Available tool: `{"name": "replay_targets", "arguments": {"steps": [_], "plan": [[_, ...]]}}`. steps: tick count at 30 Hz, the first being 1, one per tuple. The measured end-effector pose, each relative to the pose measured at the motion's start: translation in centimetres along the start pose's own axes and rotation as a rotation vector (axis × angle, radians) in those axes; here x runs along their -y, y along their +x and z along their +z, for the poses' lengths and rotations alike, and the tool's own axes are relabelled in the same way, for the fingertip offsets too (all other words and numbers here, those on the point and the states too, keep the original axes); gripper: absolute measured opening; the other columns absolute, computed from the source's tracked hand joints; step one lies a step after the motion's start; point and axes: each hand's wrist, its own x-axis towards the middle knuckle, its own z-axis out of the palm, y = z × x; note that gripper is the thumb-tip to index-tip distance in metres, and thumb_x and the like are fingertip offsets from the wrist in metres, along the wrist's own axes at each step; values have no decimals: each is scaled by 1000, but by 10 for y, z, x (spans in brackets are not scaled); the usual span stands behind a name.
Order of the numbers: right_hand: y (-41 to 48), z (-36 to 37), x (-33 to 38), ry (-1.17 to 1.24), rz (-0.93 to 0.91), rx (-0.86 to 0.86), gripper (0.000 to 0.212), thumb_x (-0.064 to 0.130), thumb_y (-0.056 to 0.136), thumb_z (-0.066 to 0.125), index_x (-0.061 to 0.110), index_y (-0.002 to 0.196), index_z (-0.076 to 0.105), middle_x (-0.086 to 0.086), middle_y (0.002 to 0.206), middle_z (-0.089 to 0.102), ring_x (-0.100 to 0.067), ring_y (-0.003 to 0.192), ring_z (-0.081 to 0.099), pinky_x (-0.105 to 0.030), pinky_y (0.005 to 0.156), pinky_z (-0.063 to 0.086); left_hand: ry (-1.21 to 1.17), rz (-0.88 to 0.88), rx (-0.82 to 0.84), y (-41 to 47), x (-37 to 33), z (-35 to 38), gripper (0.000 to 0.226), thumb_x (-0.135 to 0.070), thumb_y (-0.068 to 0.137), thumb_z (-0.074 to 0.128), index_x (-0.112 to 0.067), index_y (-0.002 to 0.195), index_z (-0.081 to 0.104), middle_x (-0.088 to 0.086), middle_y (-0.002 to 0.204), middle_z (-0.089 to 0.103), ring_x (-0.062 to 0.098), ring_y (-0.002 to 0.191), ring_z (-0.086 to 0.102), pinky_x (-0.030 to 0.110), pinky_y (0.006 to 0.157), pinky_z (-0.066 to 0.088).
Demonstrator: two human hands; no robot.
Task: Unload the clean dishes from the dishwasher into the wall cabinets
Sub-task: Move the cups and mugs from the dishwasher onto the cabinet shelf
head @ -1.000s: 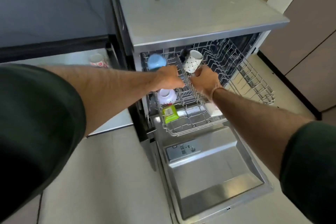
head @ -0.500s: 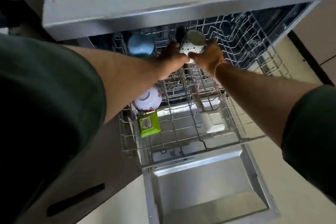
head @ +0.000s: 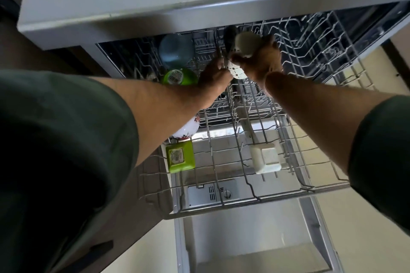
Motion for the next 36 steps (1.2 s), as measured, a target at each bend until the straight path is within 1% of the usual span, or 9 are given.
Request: {"name": "replay_targets", "arguments": {"steps": [3,6,11,16,22,26,30,34,36], "plan": [[-17,-9,-1,9,-65,-13,99,49,58,88,19,136,33,-5,131,46,-26,118,50,-44,101,48,-87,-65,-9,-11,-7,0,38,-35,103,42,-21,137,52,10,140,54,24,119,56,26,81,47],[-41,-19,-2,-54,-167,-67,97,48,61,86,16,136,34,-6,131,46,-24,116,51,-40,98,51,-193,-93,77,-29,-16,-4,52,-50,104,29,-18,140,47,11,149,46,27,129,48,41,109,39],[-91,-36,9,-87,-249,-120,89,45,67,84,10,133,37,-9,127,46,-18,110,48,-29,91,51,-315,-150,140,-71,-24,-12,65,-62,99,32,-22,150,34,13,152,40,35,121,54,44,104,43],[-158,-51,36,-100,-266,-149,88,50,68,80,10,134,37,-11,125,43,-17,102,45,-24,79,45,-433,-208,138,-131,-35,-31,74,-69,92,43,-18,146,42,14,150,44,40,112,60,47,101,48],[-255,-72,89,-72,-275,-215,87,53,67,80,16,134,38,-7,125,42,-13,99,45,-24,78,46,-426,-80,188,-233,-52,-86,62,-59,99,35,-16,143,43,10,150,43,34,129,47,46,110,37],[-322,-87,145,-76,-323,-230,86,56,67,78,17,133,39,-6,123,42,-14,99,48,-33,85,53,-431,-42,133,-304,-64,-138,60,-60,98,38,-14,135,50,12,142,50,35,126,51,48,108,41],[-378,-90,196,-89,-387,-219,87,60,67,76,16,134,41,-6,122,44,-14,98,47,-36,87,53,-403,10,68,-358,-65,-190,60,-74,88,42,-27,119,61,10,134,59,32,110,62,47,97,52],[-428,-72,249,-76,-440,-194,87,59,68,76,15,135,42,-7,123,45,-18,102,50,-31,85,50,-419,11,-21,-399,-51,-249,80,-89,63,46,-28,110,69,7,123,67,28,106,65,44,90,55],[-448,-56,269,-83,-459,-159,87,58,69,77,15,135,42,-7,124,45,-18,104,50,-29,84,49,-446,16,-56,-416,-40,-275,71,-86,69,46,-28,103,68,7,118,68,27,107,64,46,92,54]]}}
